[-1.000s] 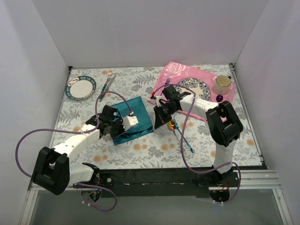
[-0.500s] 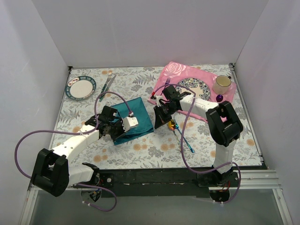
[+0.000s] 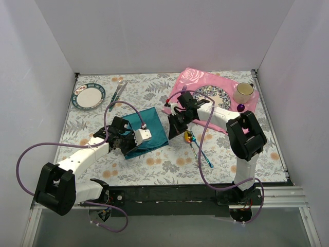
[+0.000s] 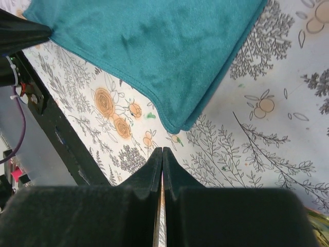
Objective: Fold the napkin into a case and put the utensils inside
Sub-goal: Fold the rectangle-folded napkin at the center of the board, then smooth out the square-folded napkin at the center of the board.
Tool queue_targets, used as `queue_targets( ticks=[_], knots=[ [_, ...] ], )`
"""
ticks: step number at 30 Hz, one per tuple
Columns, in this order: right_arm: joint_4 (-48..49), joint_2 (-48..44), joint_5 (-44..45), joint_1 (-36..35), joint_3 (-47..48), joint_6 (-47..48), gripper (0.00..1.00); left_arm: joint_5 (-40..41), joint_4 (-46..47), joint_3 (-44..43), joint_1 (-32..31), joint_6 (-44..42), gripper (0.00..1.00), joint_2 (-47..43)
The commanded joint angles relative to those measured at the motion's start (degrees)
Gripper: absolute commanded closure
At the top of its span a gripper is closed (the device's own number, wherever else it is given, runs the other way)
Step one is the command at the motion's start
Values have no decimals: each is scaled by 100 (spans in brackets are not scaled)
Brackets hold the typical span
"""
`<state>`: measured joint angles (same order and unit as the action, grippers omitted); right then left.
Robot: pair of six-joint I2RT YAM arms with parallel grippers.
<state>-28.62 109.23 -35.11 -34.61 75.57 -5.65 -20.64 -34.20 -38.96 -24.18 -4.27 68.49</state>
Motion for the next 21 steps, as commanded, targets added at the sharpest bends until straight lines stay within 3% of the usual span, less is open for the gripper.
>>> queue_targets(
  ticks=[1,3,4,7,11,16,21],
  knots=[
    [50,10,-189,-19,405,-24,94,-107,176,64,-16,41,98,33],
    [67,80,-189,-46,519,-15,94,-141,133,47,-25,32,89,50],
    [76,98,-180,-37,555,-24,94,-185,37,29,-25,-20,75,42],
    [67,204,-101,-55,704,20,89,-247,-17,-6,-16,49,60,-107],
    [32,327,179,-63,889,90,74,-308,-78,-155,36,365,53,-327],
    [32,590,435,-63,1082,38,45,-581,9,-358,598,1033,42,-652],
    [58,942,383,-81,1241,-120,43,-923,211,-560,1635,1770,32,-697]
  ],
)
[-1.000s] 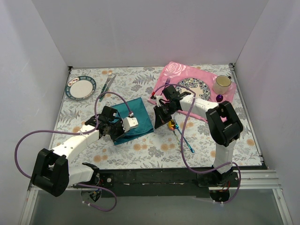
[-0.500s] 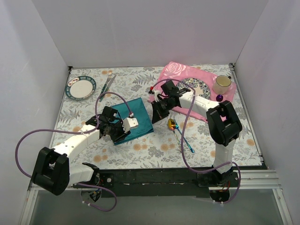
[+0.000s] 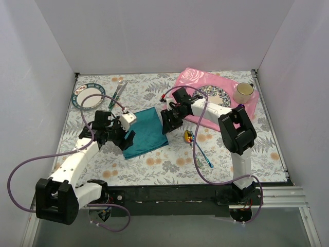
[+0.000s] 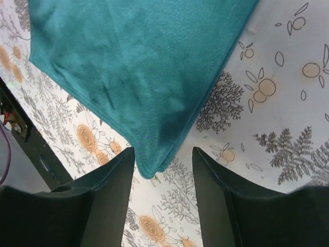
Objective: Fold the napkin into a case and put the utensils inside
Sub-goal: Smooth out the square-folded napkin at the center of the board.
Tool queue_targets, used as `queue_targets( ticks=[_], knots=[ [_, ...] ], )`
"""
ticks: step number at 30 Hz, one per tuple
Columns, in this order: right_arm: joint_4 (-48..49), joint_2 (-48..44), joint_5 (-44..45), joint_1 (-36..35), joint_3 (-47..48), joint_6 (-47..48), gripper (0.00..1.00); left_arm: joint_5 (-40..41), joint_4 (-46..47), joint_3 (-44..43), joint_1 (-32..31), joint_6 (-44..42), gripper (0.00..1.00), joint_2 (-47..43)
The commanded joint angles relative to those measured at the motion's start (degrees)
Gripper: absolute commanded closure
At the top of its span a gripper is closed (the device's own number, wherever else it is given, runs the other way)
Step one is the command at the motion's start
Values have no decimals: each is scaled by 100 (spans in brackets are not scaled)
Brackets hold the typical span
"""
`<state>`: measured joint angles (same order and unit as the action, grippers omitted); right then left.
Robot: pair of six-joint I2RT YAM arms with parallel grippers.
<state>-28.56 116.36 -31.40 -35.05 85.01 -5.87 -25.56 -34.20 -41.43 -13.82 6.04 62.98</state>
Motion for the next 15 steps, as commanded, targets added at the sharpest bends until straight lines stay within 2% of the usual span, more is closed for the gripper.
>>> queue_targets(
  ticks=[1,8,12,15],
  knots=[
    [69,273,-24,-46,297,-125,43,-476,220,-348,731,810,31,-50],
    [359,318,-437,-143,-186,-406,52,-1134,370,-743,2285,1470,29,538],
    [544,160,-630,-248,-625,-555,55,-1513,361,-1024,2753,1619,29,1005],
    [632,19,-701,-362,-933,-599,56,-1417,448,-1139,2815,1654,29,1355]
  ],
)
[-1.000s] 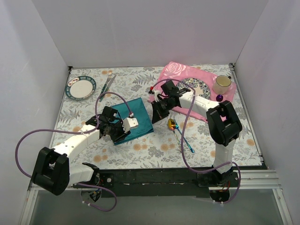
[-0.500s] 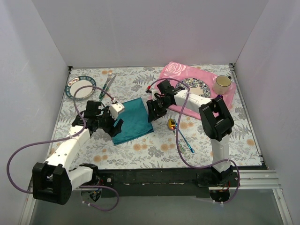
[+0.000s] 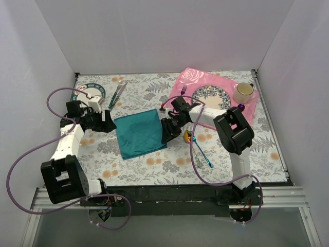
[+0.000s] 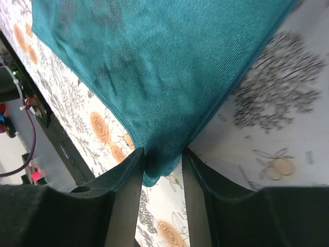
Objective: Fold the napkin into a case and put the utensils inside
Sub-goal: Smooth out the square-folded napkin at the center of the board.
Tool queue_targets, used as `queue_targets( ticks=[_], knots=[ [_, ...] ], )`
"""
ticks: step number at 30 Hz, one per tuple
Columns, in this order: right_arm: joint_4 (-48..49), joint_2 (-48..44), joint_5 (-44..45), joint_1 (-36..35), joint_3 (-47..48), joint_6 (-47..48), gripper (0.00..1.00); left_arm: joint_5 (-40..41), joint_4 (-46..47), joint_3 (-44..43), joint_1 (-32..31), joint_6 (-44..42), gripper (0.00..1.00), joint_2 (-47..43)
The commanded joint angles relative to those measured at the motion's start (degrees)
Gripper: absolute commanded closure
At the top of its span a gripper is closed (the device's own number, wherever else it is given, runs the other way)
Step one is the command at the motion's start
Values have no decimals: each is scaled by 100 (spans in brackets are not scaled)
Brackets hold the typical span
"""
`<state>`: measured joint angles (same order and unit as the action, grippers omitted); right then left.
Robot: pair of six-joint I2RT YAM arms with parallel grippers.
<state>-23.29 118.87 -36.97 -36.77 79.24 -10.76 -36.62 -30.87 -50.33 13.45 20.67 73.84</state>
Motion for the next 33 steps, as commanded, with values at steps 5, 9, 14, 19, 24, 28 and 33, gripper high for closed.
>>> queue_targets(
  ticks=[5,9,14,19,24,28,33],
  knots=[
    [184,-469,-223,-313,-690,-180,57,-406,301,-591,131,52,29,823],
    [272,-654,-311,-383,-971,-233,55,-759,126,-1276,87,-334,28,1465],
    [10,-777,-127,-383,-885,21,52,-487,72,-2033,-359,-458,28,2318],
    [-421,-997,110,-374,-735,390,45,225,204,-2596,-879,-353,30,2898],
    [-527,-1410,357,-322,-674,584,36,322,213,-2755,-1266,-283,30,3329],
    [-554,-1490,480,-234,-577,654,32,182,231,-2693,-1451,-203,31,3531],
    [-572,-1472,515,-120,-305,733,27,112,214,-2623,-1547,-308,31,3698]
  ],
)
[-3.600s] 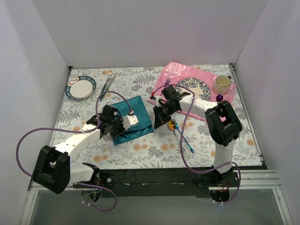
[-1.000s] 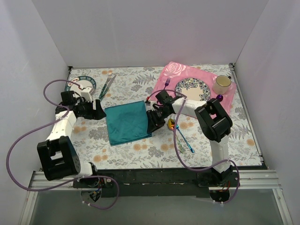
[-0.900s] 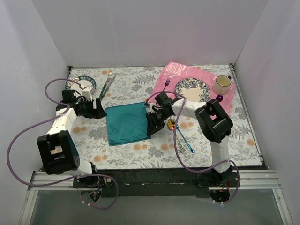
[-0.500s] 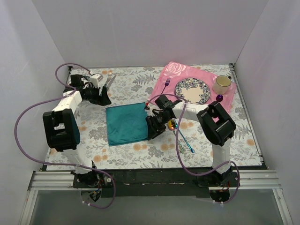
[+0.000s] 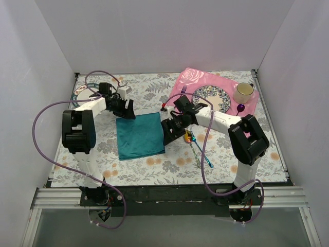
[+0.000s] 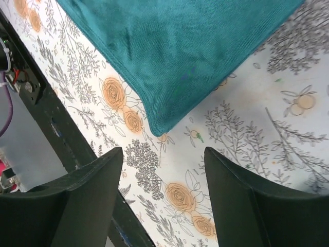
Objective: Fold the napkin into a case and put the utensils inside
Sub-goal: Smooth out the square-folded napkin at the center of the board.
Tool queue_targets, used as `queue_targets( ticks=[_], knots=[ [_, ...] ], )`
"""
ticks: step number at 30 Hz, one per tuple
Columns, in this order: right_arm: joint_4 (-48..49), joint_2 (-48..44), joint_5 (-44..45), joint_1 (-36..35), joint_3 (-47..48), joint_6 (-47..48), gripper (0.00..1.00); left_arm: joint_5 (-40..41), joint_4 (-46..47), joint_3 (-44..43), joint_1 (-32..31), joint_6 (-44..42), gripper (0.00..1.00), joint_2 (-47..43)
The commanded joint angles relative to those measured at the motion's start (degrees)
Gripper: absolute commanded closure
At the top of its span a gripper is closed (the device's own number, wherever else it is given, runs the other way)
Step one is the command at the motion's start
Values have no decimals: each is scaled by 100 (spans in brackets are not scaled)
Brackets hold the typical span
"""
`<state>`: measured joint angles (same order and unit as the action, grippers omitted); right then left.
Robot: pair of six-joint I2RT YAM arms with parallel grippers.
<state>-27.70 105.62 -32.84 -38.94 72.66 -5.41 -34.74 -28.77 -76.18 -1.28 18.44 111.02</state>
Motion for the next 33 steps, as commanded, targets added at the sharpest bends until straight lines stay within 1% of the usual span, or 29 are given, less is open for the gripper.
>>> queue_targets(
  ticks=[1,2,3,7,8,9,13,14,16,19,20,21,23,24,26,27,28,29,30,31,32,33],
  knots=[
    [-139,-147,128,123,406,233,26,-77,-31,-11,-135,-138,32,-2],
    [-165,-139,164,149,589,286,26,-85,-58,50,-162,-191,32,-2],
    [-217,-139,207,167,687,382,22,-85,-93,103,-188,-217,33,-10],
    [-341,-94,541,220,1171,786,20,-94,-111,384,-285,-375,35,-124],
    [-350,-103,577,229,1232,857,19,-94,-111,437,-285,-402,35,-186],
    [-350,-103,577,229,1320,918,15,-112,-120,525,-294,-428,35,-247],
    [-236,-244,472,237,1347,1156,13,-103,-155,675,-329,-560,36,-467],
    [-192,-270,454,229,1338,1174,8,-94,-163,684,-329,-578,36,-511],
    [-122,-314,436,237,1347,1217,7,-33,-146,666,-329,-596,36,-634],
    [142,-384,524,238,1399,1305,6,142,64,544,-251,-359,30,-871],
    [308,-411,568,238,1487,1358,5,187,265,500,-180,-254,29,-950],
    [396,-420,620,229,1548,1393,5,161,380,447,-93,0,25,-1047],
    [564,-464,761,229,1759,1481,2,-57,635,237,337,264,22,-1293],
    [791,-472,840,237,1812,1542,1,-172,662,148,461,475,17,-1372],
    [1081,-525,1033,238,1900,1604,1,-461,741,60,725,617,4,-1635],
    [1440,-543,1078,238,1883,1526,1,-576,803,94,786,687,2,-1767],
    [1739,-560,1339,238,1831,1386,2,-717,873,156,857,818,2,-1925],
    [1925,-552,1429,238,1804,1280,1,-805,1126,417,883,941,2,-2231],
    [2031,-517,1464,238,1934,1253,1,-719,1355,550,884,1169,2,-2443],
    [2041,-395,1456,238,2040,1218,1,-692,1566,726,901,1719,2,-2602],
    [2006,-324,1447,246,2180,1148,1,-674,1994,876,919,1942,2,-2916],
    [1954,-245,1343,264,2399,1069,1,-726,2207,1190,928,2197,2,-3041]
  ],
)
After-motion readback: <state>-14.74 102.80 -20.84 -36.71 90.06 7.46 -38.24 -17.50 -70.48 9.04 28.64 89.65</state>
